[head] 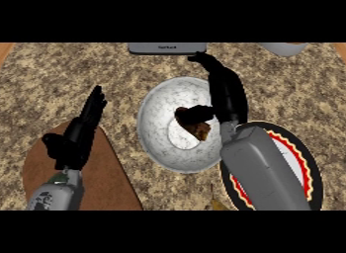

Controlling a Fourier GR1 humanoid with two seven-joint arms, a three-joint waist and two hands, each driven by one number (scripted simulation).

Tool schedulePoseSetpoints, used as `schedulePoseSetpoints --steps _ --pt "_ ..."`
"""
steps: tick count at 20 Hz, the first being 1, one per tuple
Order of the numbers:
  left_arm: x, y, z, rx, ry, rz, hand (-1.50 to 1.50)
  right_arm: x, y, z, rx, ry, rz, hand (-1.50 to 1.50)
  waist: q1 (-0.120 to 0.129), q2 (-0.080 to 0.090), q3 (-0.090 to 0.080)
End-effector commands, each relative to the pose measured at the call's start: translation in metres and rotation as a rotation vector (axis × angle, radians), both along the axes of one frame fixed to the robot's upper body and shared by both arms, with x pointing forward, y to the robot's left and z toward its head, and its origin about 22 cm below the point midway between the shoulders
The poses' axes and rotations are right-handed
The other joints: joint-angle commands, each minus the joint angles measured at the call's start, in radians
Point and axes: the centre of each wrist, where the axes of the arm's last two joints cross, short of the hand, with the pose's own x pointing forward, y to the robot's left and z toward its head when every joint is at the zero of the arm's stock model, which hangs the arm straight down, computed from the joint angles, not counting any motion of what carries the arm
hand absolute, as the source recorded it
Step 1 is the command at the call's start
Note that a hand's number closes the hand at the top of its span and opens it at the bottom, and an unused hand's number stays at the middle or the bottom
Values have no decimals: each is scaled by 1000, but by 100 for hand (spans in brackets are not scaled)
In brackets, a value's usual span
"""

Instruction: Pick the sweet potato from the plate and place it in the bowl

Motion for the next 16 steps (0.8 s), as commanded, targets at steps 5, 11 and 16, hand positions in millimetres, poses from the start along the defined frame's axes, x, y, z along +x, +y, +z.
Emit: schedulePoseSetpoints --steps 5,11,16 --pt "-1 3 4 6 7 20 0 -6 -24 43 221 -172 -54 -150 -3 -2 0" --pt "-4 4 15 -8 -6 6 0 -45 -44 51 375 -114 -74 -150 -9 -5 0" --pt "-8 -4 8 -1 13 23 0 -67 -91 41 458 -94 -34 -150 -8 -2 0"
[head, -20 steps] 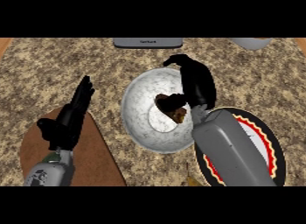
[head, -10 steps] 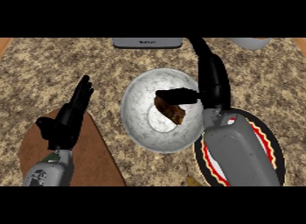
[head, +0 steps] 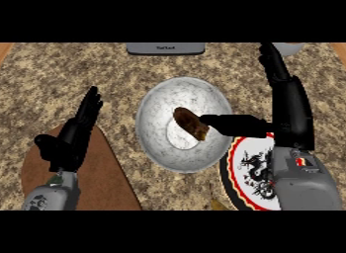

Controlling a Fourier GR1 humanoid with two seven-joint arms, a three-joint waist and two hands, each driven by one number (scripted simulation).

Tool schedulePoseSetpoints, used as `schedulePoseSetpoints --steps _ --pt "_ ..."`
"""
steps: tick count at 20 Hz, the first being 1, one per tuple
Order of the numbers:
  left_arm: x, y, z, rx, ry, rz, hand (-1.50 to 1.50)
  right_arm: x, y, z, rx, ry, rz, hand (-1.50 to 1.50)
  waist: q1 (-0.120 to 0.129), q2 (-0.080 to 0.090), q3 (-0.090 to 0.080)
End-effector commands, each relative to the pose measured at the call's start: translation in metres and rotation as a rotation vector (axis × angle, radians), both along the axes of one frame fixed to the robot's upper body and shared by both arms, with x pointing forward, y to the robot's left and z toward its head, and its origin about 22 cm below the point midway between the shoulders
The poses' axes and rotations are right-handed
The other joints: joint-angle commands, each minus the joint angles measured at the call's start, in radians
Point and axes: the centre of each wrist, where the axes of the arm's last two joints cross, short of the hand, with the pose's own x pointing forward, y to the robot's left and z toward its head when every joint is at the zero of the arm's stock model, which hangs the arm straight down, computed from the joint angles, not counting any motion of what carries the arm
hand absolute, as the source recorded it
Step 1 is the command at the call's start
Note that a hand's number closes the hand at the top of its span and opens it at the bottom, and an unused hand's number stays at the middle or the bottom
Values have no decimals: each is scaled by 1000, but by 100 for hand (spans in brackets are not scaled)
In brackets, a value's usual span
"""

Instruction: Pick the sweet potato from the plate and place it in the bowl

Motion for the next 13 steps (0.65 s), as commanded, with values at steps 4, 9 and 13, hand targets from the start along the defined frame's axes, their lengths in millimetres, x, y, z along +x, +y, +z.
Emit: schedulePoseSetpoints --steps 4,9,13 --pt "-1 -4 -22 -14 -9 -15 0 -30 -45 -6 73 11 83 -150 1 2 0" --pt "7 11 -10 20 -5 3 0 -53 -63 -35 88 19 143 -150 2 2 0" --pt "-10 -11 7 9 -16 11 0 -61 -67 -34 73 12 130 -150 5 2 0"
